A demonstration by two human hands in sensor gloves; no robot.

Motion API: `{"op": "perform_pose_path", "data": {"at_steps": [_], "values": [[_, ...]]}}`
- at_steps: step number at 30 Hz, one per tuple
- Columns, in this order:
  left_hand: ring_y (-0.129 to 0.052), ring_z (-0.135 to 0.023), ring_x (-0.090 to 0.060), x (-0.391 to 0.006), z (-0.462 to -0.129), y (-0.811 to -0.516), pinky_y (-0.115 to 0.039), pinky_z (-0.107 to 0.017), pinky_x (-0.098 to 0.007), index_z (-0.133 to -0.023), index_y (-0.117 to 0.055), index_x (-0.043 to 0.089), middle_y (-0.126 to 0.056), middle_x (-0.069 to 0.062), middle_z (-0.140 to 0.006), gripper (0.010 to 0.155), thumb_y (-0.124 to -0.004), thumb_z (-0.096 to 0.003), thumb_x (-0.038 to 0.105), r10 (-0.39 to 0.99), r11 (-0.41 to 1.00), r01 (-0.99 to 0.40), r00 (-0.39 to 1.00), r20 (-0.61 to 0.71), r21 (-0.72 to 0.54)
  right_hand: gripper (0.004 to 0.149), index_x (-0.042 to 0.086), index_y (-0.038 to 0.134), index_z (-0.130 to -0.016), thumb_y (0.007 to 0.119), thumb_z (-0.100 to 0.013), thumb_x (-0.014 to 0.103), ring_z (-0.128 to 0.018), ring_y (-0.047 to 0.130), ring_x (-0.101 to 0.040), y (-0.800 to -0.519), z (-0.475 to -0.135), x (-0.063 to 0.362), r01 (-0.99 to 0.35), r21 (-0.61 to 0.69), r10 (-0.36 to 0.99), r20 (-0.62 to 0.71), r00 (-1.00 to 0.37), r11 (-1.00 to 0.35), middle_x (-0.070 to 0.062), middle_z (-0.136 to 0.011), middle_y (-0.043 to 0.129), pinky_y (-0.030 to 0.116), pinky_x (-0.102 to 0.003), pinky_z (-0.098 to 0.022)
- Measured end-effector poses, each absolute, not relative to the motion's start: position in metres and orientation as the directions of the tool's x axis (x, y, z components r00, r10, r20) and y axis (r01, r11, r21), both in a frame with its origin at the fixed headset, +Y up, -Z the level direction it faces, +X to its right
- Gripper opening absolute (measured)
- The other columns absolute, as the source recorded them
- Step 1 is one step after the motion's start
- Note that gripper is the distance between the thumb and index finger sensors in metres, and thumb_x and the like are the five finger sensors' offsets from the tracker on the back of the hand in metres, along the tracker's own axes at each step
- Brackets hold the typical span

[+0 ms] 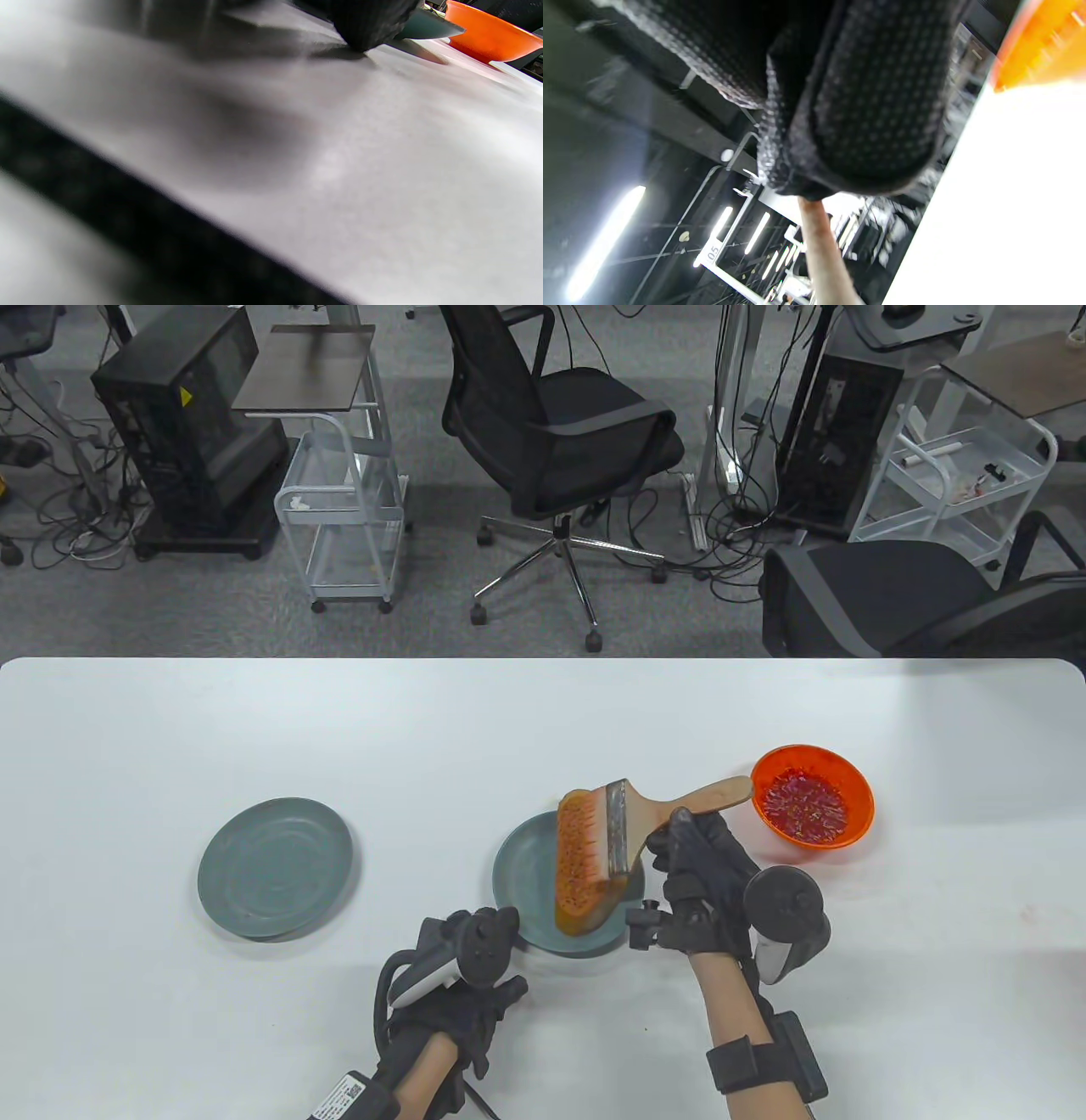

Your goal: Dip brush into ketchup and spread onto bread slice

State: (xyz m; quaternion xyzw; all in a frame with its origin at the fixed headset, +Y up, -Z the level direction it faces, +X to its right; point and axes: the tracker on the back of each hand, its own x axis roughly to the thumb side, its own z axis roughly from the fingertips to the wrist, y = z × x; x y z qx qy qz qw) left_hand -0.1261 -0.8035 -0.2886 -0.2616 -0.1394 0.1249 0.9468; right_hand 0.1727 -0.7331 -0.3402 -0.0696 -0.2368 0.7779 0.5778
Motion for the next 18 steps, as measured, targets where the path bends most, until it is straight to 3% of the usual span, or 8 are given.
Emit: {"op": "perform_pose_path", "data": {"at_steps": [2, 4, 9, 11, 13, 16, 18], "values": [[-0.011, -0.108, -0.044, -0.126, -0.288, -0.804, -0.022, -0.069, -0.065, -0.110, -0.006, 0.024, -0.014, -0.012, -0.119, 0.076, -0.060, -0.0626, 0.049, 0.311, 0.832, -0.166, 0.929, 0.198, -0.530, 0.047, -0.013, 0.083, -0.084, 0.085, -0.054, 0.023, -0.035, 0.114, -0.025, -0.740, -0.342, 0.165, -0.880, -0.417, 0.938, 0.151, -0.313, -0.226, -0.035, -0.062, 0.094, 0.102, -0.029, -0.020], [-0.011, -0.108, -0.044, -0.126, -0.288, -0.804, -0.022, -0.069, -0.065, -0.110, -0.006, 0.024, -0.014, -0.012, -0.119, 0.076, -0.060, -0.0626, 0.049, 0.314, 0.832, -0.169, 0.929, 0.197, -0.529, 0.047, -0.013, 0.083, -0.084, 0.086, -0.054, 0.022, -0.035, 0.114, -0.026, -0.739, -0.344, 0.162, -0.862, -0.402, 0.904, 0.160, -0.398, -0.308, -0.036, -0.062, 0.094, 0.102, -0.030, -0.020], [-0.011, -0.108, -0.044, -0.127, -0.289, -0.804, -0.022, -0.069, -0.064, -0.110, -0.006, 0.024, -0.014, -0.011, -0.119, 0.076, -0.060, -0.0626, 0.049, 0.312, 0.831, -0.168, 0.930, 0.196, -0.530, 0.046, -0.012, 0.084, -0.084, 0.085, -0.054, 0.023, -0.036, 0.114, -0.024, -0.715, -0.338, 0.169, -0.706, -0.524, 0.698, 0.263, -0.666, -0.476, -0.034, -0.062, 0.094, 0.103, -0.029, -0.021], [-0.011, -0.108, -0.044, -0.127, -0.289, -0.804, -0.022, -0.069, -0.065, -0.110, -0.006, 0.024, -0.014, -0.012, -0.119, 0.076, -0.060, -0.0627, 0.049, 0.312, 0.831, -0.167, 0.930, 0.195, -0.531, 0.046, -0.011, 0.083, -0.085, 0.085, -0.054, 0.024, -0.036, 0.115, -0.023, -0.706, -0.334, 0.172, -0.654, -0.588, 0.638, 0.281, -0.717, -0.476, -0.033, -0.062, 0.094, 0.103, -0.028, -0.021], [-0.011, -0.108, -0.044, -0.127, -0.289, -0.804, -0.022, -0.069, -0.064, -0.110, -0.006, 0.024, -0.014, -0.012, -0.119, 0.076, -0.060, -0.0627, 0.049, 0.312, 0.831, -0.167, 0.930, 0.196, -0.530, 0.047, -0.010, 0.083, -0.085, 0.085, -0.054, 0.025, -0.037, 0.114, -0.024, -0.706, -0.333, 0.174, -0.688, -0.582, 0.690, 0.277, -0.668, -0.433, -0.033, -0.063, 0.094, 0.103, -0.028, -0.022], [-0.011, -0.108, -0.044, -0.127, -0.289, -0.804, -0.022, -0.069, -0.064, -0.110, -0.006, 0.024, -0.014, -0.011, -0.119, 0.076, -0.060, -0.0626, 0.049, 0.312, 0.832, -0.167, 0.930, 0.196, -0.529, 0.047, -0.012, 0.083, -0.085, 0.085, -0.055, 0.023, -0.036, 0.114, -0.025, -0.720, -0.339, 0.168, -0.846, -0.457, 0.872, 0.252, -0.420, -0.275, -0.035, -0.062, 0.093, 0.103, -0.029, -0.021], [-0.011, -0.108, -0.044, -0.127, -0.289, -0.804, -0.022, -0.070, -0.064, -0.110, -0.006, 0.024, -0.014, -0.011, -0.119, 0.076, -0.060, -0.0626, 0.049, 0.312, 0.832, -0.167, 0.930, 0.196, -0.529, 0.047, -0.014, 0.082, -0.085, 0.085, -0.055, 0.022, -0.036, 0.113, -0.027, -0.729, -0.342, 0.159, -0.897, -0.372, 0.926, 0.189, -0.327, -0.241, -0.036, -0.062, 0.093, 0.102, -0.031, -0.021]]}}
